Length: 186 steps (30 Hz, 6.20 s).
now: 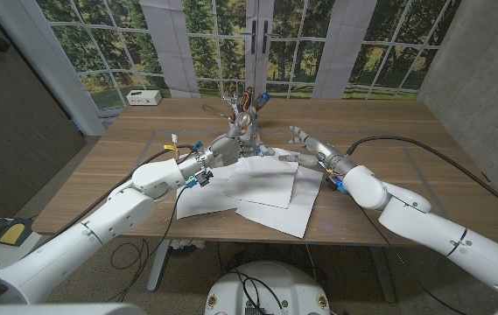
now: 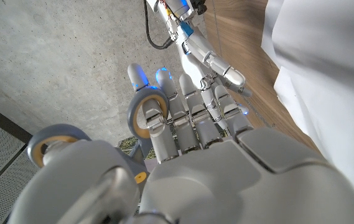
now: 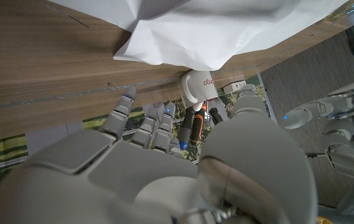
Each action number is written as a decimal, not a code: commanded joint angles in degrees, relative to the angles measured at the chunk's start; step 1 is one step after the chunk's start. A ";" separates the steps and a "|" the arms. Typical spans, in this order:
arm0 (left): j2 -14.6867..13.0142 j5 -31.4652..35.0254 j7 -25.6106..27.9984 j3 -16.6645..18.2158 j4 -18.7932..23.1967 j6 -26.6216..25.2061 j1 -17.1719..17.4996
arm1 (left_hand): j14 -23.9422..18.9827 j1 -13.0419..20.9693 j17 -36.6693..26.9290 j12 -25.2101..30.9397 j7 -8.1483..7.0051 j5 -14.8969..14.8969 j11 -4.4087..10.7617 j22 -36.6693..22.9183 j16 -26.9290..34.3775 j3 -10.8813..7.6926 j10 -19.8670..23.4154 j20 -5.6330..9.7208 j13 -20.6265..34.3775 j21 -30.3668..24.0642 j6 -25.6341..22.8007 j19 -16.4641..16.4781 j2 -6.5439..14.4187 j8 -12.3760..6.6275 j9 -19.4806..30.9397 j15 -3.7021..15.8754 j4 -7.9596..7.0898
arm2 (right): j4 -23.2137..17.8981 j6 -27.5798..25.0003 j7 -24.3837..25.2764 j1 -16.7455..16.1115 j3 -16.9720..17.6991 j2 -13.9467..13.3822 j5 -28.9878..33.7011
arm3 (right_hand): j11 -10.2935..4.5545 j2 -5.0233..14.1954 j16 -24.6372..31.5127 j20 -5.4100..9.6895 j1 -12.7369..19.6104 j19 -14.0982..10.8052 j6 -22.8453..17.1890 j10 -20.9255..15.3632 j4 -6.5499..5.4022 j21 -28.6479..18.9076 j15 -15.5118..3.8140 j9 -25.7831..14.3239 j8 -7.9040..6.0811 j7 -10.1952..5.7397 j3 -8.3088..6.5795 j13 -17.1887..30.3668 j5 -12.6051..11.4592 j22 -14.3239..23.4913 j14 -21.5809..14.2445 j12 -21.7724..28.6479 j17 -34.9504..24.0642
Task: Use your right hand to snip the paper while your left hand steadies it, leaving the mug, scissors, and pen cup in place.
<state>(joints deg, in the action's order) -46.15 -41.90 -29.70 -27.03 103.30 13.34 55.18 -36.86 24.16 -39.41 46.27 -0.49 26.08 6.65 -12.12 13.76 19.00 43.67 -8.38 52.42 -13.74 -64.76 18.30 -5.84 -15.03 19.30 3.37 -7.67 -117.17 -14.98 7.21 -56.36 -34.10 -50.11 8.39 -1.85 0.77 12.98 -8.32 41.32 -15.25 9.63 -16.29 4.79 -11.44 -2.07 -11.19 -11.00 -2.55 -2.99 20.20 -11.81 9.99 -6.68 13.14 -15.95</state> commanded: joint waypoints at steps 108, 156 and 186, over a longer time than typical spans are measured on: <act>2.64 -4.07 -4.88 -1.21 -1.60 -2.17 -2.40 | -1.47 1.57 -0.37 1.44 1.32 -0.57 0.89 -0.16 0.37 -0.22 1.62 0.30 -0.07 -0.16 -0.34 -0.08 2.65 0.48 0.17 4.06 -0.24 | 14.38 20.89 20.08 -5.49 -0.53 -2.06 35.30 | -10.77 4.25 -0.37 7.54 11.08 0.32 2.00 0.60 3.93 0.69 -10.07 0.07 -0.94 -6.92 -1.81 -1.01 -2.46 0.07 2.54 -1.48 2.03; 4.22 -3.56 -6.03 -2.27 -3.72 -3.11 -4.80 | -1.56 1.71 -0.38 1.71 1.24 -0.82 0.97 -0.16 0.37 -0.07 1.79 0.45 -0.14 -0.10 -0.66 -0.27 3.26 0.42 0.39 4.20 -0.35 | 15.85 21.62 18.66 -5.37 0.23 -2.09 30.66 | -10.89 8.44 0.94 10.28 17.43 0.34 -3.84 -0.59 2.35 0.04 -10.62 0.16 -0.60 -9.52 -7.26 -1.96 -0.72 0.03 3.20 -0.93 1.75; 4.14 -4.01 -6.63 -1.82 -4.11 -2.30 -4.42 | -1.59 1.72 -0.37 1.92 1.14 -0.96 1.07 -0.16 0.36 0.02 1.96 0.52 -0.10 -0.11 -1.01 -0.27 3.43 0.20 0.69 4.33 -0.39 | 13.21 18.83 11.54 -4.77 -0.09 -3.02 29.80 | -10.71 5.39 -0.66 10.30 23.32 2.46 4.49 7.64 2.19 0.39 -9.56 0.02 0.42 -7.51 -9.59 -3.37 1.37 -0.06 7.83 -2.21 3.06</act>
<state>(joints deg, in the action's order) -42.14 -45.76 -36.17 -28.98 99.46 10.74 50.73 -37.78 25.74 -39.67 47.94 0.42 25.21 6.11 -12.11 13.76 18.76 44.21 -8.07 52.14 -13.74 -65.69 17.99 -3.20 -14.60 19.83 3.68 -7.91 -103.47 4.41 20.60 -61.51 -34.04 -52.97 38.52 -12.31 6.22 12.46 1.63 65.63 -12.66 9.85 -9.31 7.16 -11.08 -1.75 -11.08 -10.37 -10.13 -13.27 16.77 -10.77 9.87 0.65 11.00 -12.77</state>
